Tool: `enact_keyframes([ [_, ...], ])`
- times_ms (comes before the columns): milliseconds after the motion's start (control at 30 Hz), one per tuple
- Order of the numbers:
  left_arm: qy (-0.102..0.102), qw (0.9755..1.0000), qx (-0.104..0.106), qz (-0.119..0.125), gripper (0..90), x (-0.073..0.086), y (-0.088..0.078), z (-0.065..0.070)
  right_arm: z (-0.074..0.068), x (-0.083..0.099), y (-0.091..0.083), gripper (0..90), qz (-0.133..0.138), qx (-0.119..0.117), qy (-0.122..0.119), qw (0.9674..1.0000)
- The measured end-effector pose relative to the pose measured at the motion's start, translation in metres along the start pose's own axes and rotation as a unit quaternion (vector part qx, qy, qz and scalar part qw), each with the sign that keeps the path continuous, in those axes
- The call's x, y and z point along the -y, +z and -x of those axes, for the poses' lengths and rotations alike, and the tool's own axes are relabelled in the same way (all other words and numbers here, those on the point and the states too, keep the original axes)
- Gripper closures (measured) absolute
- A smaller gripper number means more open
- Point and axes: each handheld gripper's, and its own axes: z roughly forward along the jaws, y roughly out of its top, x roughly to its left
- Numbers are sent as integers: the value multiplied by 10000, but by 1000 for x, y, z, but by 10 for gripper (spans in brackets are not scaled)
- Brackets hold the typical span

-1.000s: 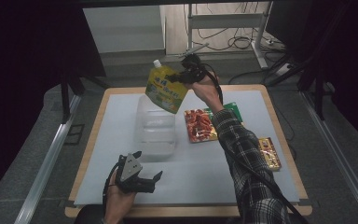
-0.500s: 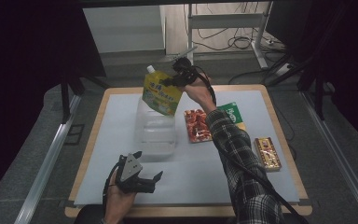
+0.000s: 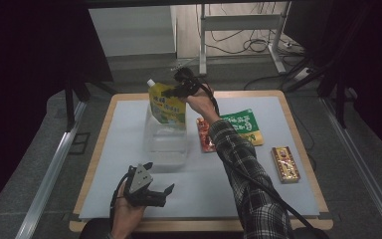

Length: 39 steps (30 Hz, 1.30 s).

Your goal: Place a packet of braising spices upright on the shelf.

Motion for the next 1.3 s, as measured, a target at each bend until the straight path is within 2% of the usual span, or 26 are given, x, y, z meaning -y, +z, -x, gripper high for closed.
enact_keyframes([
  [133,48,10000,37,-37,11,0,1,1,0,2,7,886,25,-50,80,10000],
  [200,47,10000,45,-56,12,0,2,2,-1,3,12,888,-53,-66,202,9998],
  [367,85,9999,47,-89,11,0,2,2,-1,4,12,885,-83,5,210,9997],
  [433,73,10000,33,-57,11,0,1,2,-2,4,11,862,-83,80,109,9999],
  [567,95,9999,-4,-49,10,0,0,1,-5,3,9,727,-18,145,33,9999],
  [600,101,9999,-10,-51,9,0,0,1,-5,3,8,685,-17,165,19,9999],
  [633,111,9999,-16,-56,8,0,1,1,-5,3,6,611,-33,282,-54,9996],
  [667,120,9999,-20,-55,8,0,1,2,-5,3,6,611,-33,282,-54,9996],
  [767,114,9999,-13,-41,7,0,1,3,-4,4,1,527,-14,339,-30,9994],
  [867,154,9998,6,-88,6,0,2,3,-2,6,-1,457,-118,306,62,9994],
  [1000,157,9998,17,-89,6,0,3,4,1,8,-8,377,-68,347,97,9993],
  [1300,158,9998,18,-93,6,0,3,5,1,13,-18,248,46,502,-106,9987],
])
